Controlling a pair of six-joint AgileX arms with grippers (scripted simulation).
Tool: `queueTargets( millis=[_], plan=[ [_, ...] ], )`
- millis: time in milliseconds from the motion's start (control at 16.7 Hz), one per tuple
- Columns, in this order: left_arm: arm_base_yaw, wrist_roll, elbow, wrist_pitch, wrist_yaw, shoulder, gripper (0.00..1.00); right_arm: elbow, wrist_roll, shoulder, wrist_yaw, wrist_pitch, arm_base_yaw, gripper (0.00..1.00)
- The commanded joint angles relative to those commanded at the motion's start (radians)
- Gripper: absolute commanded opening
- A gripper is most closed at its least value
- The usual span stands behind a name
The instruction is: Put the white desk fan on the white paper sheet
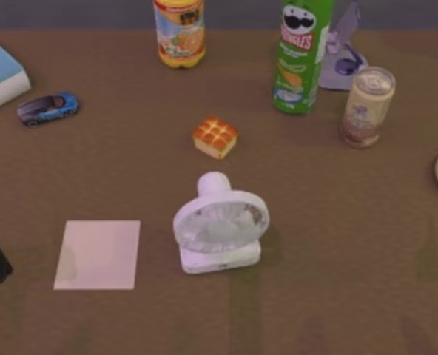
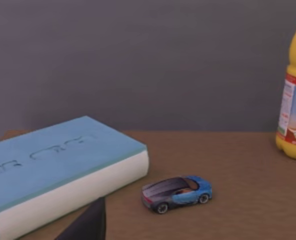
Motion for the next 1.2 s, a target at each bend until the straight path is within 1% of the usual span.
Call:
queueTargets(
  millis=[240, 420, 540, 780, 1200],
  plan=[
    [-0.013, 0.011, 0.02, -0.028, 0.004, 0.027, 1.0, 0.0, 0.0, 0.0, 0.0, 0.0, 0.0, 1.0],
    [-0.059, 0.051, 0.106, -0.127, 0.013, 0.135, 1.0, 0.0, 0.0, 0.0, 0.0, 0.0, 0.0, 1.0],
    [-0.104, 0.09, 0.203, -0.222, 0.02, 0.243, 1.0, 0.0, 0.0, 0.0, 0.0, 0.0, 0.0, 1.0],
    [-0.218, 0.188, 0.486, -0.446, 0.031, 0.516, 1.0, 0.0, 0.0, 0.0, 0.0, 0.0, 0.0, 1.0],
    [-0.452, 0.385, 1.128, -0.862, 0.038, 1.099, 1.0, 0.0, 0.0, 0.0, 0.0, 0.0, 0.0, 1.0]
  ],
)
